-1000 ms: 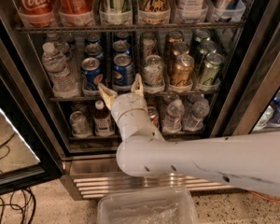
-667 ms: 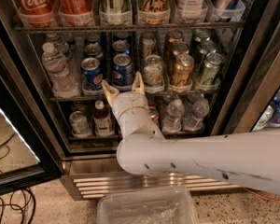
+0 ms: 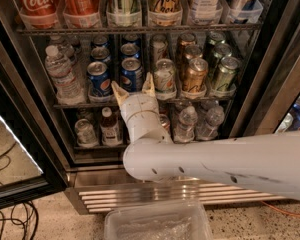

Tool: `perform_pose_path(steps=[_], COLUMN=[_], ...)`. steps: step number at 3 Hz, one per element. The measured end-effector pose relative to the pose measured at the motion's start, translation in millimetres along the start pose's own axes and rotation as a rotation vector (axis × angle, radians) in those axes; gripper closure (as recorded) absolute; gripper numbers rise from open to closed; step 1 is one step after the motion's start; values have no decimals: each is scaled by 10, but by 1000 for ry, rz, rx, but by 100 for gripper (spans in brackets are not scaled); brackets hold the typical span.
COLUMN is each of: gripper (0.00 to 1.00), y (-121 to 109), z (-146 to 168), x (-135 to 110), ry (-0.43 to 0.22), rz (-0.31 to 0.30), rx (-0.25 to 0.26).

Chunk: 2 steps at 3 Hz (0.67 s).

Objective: Pick pepsi can from middle shelf of fridge

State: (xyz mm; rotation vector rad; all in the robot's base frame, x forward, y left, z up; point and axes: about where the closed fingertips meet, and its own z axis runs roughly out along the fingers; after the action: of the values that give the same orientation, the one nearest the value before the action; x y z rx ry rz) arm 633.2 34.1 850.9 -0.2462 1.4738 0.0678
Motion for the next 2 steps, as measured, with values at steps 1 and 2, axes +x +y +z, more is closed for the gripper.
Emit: perform_pose_path(steps=[1,2], gripper=[35,39], y=[-14,-84], z=[67,332], x=[41,180], ry=[-3,2], rz=[-1,-14], rx=[4,25])
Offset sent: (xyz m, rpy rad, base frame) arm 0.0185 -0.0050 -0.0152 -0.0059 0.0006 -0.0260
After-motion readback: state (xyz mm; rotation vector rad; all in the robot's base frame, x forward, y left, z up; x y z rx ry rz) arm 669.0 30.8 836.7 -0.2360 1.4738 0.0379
